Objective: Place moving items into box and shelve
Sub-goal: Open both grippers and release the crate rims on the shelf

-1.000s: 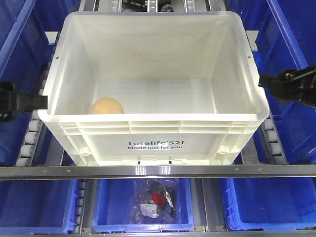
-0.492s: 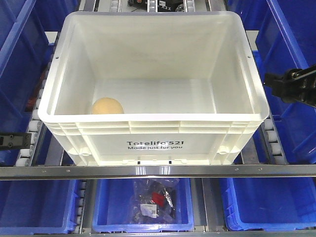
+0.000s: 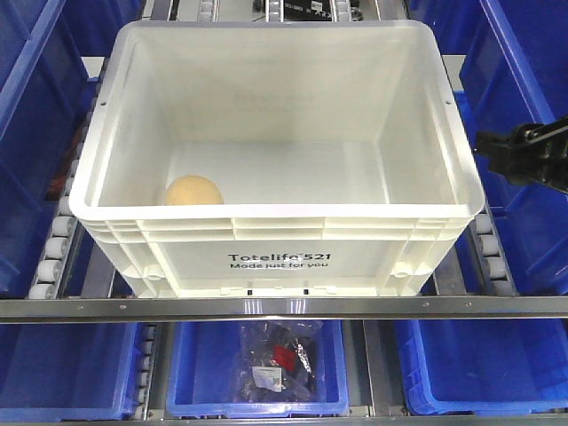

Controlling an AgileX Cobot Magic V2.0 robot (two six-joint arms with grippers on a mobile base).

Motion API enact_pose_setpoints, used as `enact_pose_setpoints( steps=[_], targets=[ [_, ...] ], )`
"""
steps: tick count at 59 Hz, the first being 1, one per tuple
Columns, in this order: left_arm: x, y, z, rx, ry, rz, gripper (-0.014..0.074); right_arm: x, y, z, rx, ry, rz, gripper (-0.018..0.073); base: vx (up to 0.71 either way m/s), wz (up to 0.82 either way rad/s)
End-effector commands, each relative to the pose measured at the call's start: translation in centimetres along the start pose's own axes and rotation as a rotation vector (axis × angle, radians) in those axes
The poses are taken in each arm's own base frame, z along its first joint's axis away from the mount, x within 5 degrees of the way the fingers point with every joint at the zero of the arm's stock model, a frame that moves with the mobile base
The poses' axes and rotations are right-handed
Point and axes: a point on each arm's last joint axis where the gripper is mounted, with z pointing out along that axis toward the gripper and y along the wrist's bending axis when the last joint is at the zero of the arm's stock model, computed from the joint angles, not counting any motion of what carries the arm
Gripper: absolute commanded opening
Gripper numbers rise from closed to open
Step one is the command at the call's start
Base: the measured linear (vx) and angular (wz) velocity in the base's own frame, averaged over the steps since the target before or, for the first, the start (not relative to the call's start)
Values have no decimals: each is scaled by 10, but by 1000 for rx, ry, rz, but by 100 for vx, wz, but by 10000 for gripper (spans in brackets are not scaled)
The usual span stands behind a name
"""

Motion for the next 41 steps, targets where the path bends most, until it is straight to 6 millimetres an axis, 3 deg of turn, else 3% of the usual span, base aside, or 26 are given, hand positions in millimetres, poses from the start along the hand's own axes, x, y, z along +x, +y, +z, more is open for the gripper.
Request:
enact_pose_setpoints(
  steps=[1, 16, 19, 41],
  targets=[
    [7, 2, -4, -24, -141, -11, 331, -14, 2, -8, -11, -105, -8, 521, 0, 0],
    [79, 5, 10, -41, -210, -12, -10, -14, 2, -8, -14, -103, -3, 521, 0, 0],
    [89, 5, 14, -40, -239, -31, -9, -14, 2, -8, -14, -104, -3, 521, 0, 0],
    [85, 5, 13, -38, -259, -44, -8, -14, 2, -8, -14, -104, -3, 521, 0, 0]
  ],
)
